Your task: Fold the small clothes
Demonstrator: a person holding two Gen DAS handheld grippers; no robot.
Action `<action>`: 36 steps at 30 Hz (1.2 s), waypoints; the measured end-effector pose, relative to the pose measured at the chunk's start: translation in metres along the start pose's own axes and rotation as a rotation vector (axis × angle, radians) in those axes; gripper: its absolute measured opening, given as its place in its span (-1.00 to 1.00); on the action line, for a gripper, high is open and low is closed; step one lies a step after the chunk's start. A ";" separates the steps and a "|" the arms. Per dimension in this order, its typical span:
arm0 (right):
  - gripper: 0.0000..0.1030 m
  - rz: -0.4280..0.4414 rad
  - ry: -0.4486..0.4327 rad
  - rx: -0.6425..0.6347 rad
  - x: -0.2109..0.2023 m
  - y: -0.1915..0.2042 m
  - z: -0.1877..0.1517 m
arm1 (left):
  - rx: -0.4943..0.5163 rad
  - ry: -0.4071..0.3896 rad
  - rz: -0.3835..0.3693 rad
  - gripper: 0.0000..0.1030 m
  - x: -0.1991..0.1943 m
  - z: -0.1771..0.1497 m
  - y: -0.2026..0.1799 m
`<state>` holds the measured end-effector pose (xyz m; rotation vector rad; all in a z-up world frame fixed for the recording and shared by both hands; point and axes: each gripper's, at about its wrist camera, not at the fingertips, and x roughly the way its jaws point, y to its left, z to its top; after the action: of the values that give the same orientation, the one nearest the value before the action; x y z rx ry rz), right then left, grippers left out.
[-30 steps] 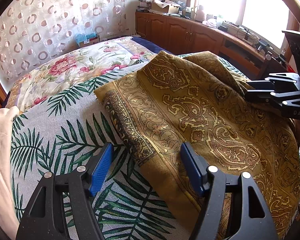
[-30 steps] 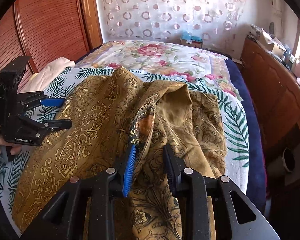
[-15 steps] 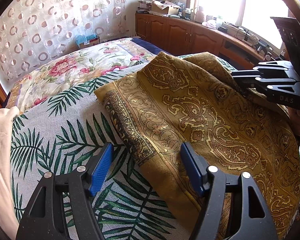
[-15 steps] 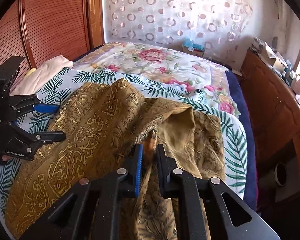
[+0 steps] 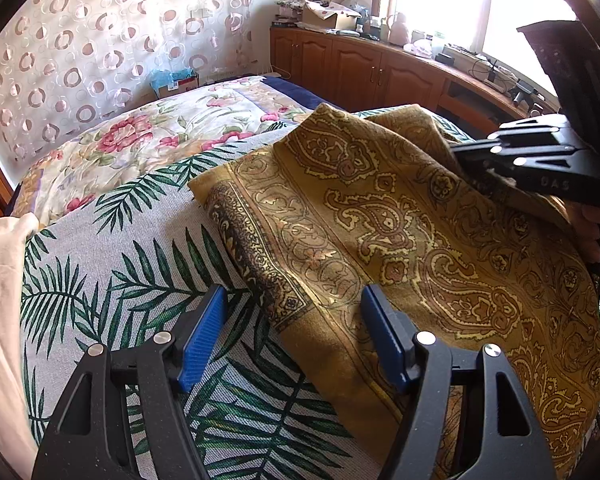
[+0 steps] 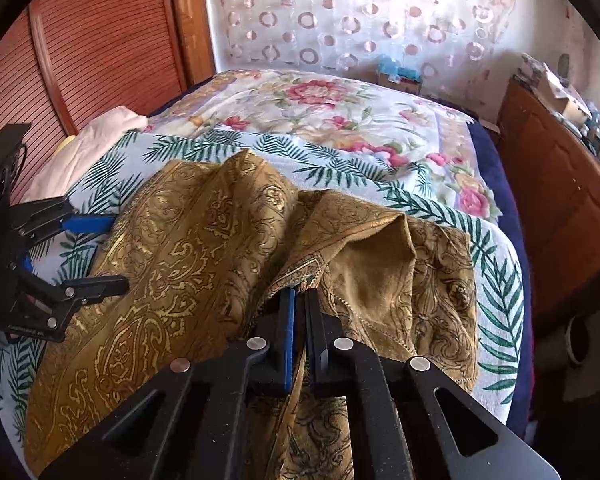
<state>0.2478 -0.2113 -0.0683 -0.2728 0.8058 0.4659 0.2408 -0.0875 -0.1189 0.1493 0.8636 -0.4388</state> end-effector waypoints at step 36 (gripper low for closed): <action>-0.14 -0.244 -0.120 0.161 -0.035 -0.050 0.011 | -0.005 0.000 -0.002 0.36 0.000 0.001 0.000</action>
<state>0.2585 -0.2602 -0.0314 -0.1886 0.6785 0.1844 0.2411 -0.0876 -0.1183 0.1442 0.8651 -0.4386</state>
